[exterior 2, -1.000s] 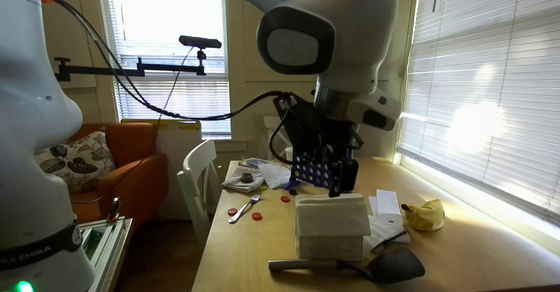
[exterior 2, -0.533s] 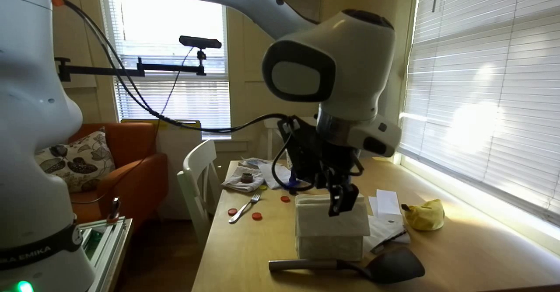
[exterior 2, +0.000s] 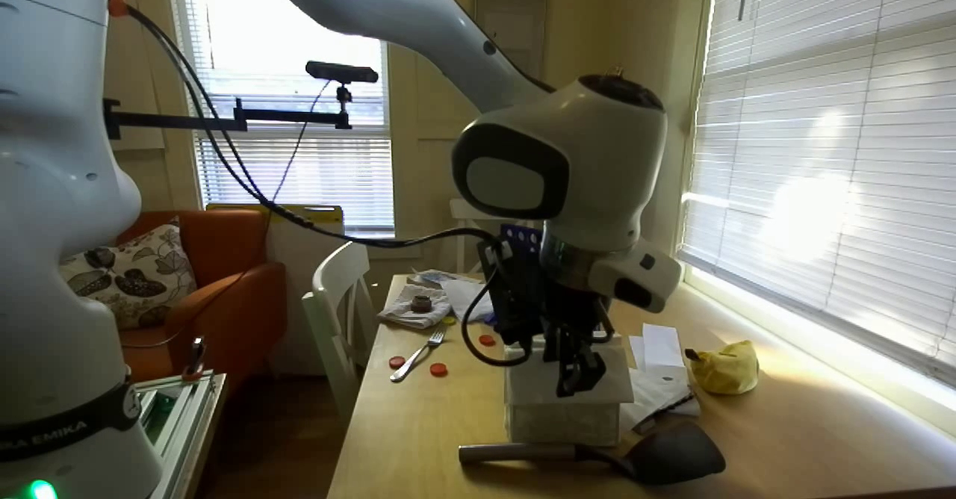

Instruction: Move the stack of tissues to the right then remove a tissue from the stack

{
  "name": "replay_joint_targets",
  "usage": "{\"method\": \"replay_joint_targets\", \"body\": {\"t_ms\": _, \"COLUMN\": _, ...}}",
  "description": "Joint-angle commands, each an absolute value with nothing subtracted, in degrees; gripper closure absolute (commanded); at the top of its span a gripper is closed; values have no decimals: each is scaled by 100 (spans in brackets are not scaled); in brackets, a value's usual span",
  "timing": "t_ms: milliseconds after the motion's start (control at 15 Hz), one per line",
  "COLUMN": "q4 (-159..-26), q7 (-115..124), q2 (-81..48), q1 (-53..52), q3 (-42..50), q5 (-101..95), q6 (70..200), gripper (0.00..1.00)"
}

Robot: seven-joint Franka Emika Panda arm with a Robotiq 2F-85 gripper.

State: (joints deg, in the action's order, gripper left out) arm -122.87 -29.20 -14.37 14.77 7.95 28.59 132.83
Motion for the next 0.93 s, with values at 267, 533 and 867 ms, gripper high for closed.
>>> {"method": "replay_joint_targets", "body": {"t_ms": 267, "q4": -12267, "q7": -2912, "q2": -1333, "q1": 1589, "q3": 637, "q5": 3155, "q6": 13356, "gripper": 33}}
{"method": "replay_joint_targets", "body": {"t_ms": 533, "q4": -12257, "q7": -2887, "q2": -1360, "q1": 1554, "q3": 599, "q5": 3157, "q6": 13367, "gripper": 39}}
{"method": "replay_joint_targets", "body": {"t_ms": 867, "q4": -12235, "q7": -2879, "q2": -1395, "q1": 1496, "q3": 484, "q5": 3231, "q6": 13387, "gripper": 41}}
